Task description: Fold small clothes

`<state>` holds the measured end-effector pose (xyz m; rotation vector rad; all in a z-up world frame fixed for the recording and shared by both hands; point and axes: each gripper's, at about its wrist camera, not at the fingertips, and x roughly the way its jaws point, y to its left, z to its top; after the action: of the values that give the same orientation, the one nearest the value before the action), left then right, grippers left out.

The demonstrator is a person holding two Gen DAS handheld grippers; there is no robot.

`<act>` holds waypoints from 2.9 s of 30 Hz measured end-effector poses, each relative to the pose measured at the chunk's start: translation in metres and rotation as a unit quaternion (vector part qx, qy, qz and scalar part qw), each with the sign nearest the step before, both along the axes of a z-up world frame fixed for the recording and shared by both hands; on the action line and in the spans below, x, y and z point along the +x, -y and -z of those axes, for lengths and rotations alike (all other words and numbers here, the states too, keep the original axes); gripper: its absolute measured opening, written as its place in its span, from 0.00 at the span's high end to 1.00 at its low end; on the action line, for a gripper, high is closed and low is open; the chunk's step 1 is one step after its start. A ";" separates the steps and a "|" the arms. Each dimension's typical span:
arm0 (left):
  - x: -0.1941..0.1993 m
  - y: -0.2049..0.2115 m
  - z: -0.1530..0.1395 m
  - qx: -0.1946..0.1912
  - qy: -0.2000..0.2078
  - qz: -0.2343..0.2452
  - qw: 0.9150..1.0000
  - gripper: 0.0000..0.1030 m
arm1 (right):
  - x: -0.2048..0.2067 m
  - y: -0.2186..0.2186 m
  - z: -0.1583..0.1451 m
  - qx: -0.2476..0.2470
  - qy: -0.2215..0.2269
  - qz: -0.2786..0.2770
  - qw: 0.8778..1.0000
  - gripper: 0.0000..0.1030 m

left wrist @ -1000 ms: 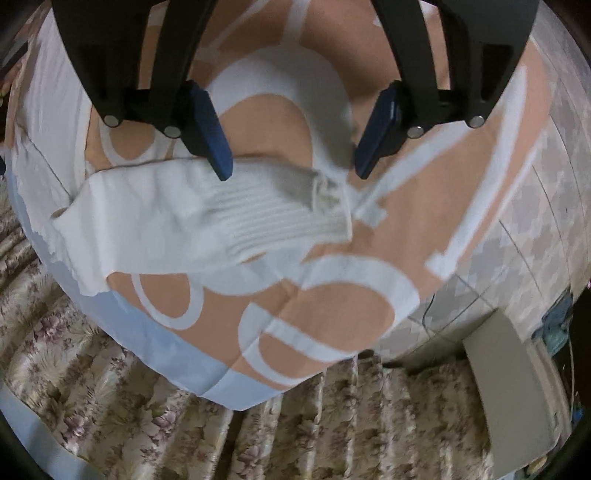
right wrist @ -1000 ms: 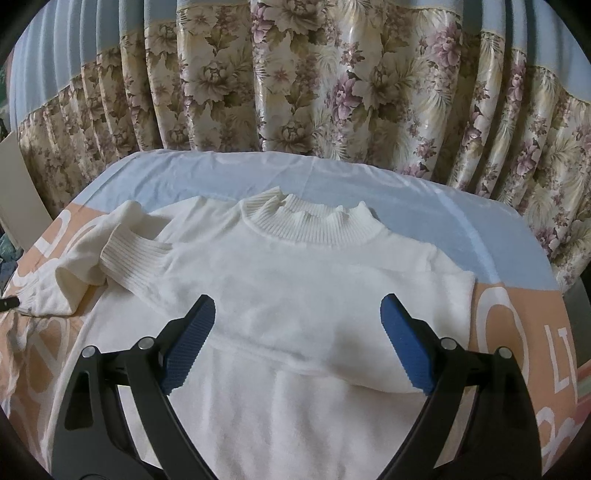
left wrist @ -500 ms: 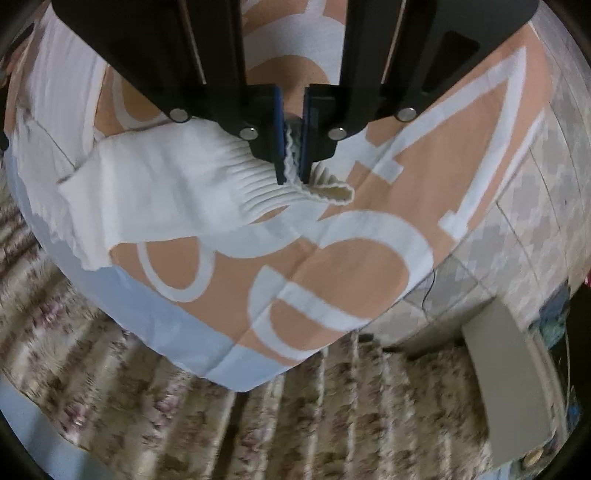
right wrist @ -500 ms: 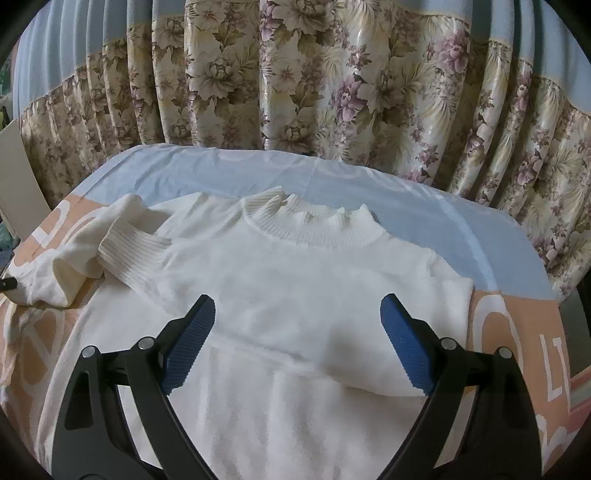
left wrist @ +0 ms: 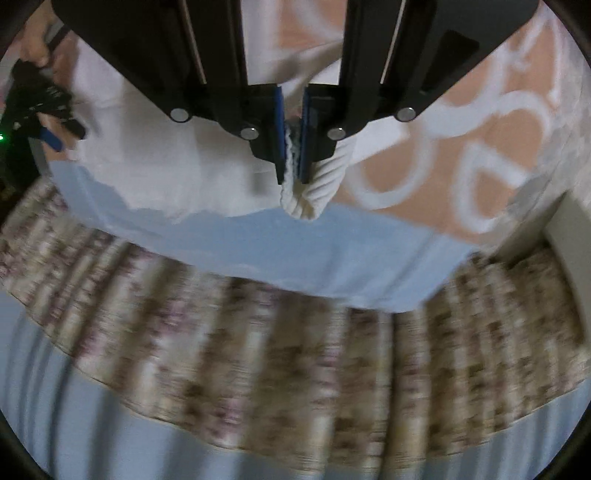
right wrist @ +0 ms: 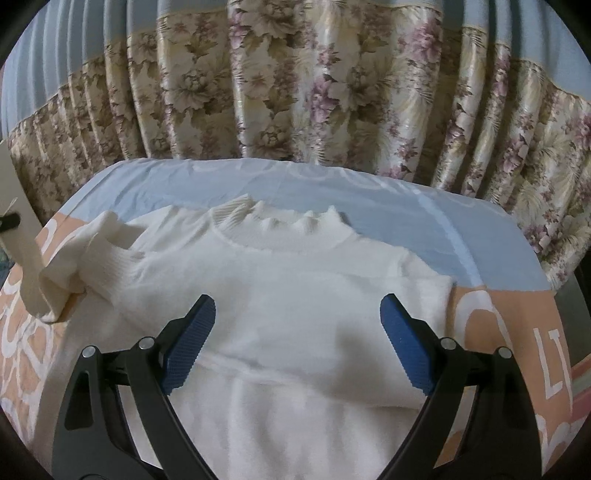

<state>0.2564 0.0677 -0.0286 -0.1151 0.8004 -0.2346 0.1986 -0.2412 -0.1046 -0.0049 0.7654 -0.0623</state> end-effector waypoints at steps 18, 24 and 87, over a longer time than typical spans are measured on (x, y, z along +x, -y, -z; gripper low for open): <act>0.007 0.226 0.099 0.033 -0.093 0.192 0.977 0.88 | -0.008 0.096 0.026 0.042 -0.027 0.080 0.995 0.17; -0.023 0.204 0.084 0.058 -0.036 0.192 0.979 0.32 | -0.008 0.102 0.036 0.044 -0.037 0.079 0.995 0.17; 0.078 0.071 0.107 0.161 -0.078 0.054 0.982 0.89 | 0.023 0.110 0.052 0.086 -0.091 0.053 0.991 0.70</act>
<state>0.3347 -0.0030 -0.1359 0.2189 0.9911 -0.1977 0.2220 -0.3515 -0.1565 0.1970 0.9522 -0.0983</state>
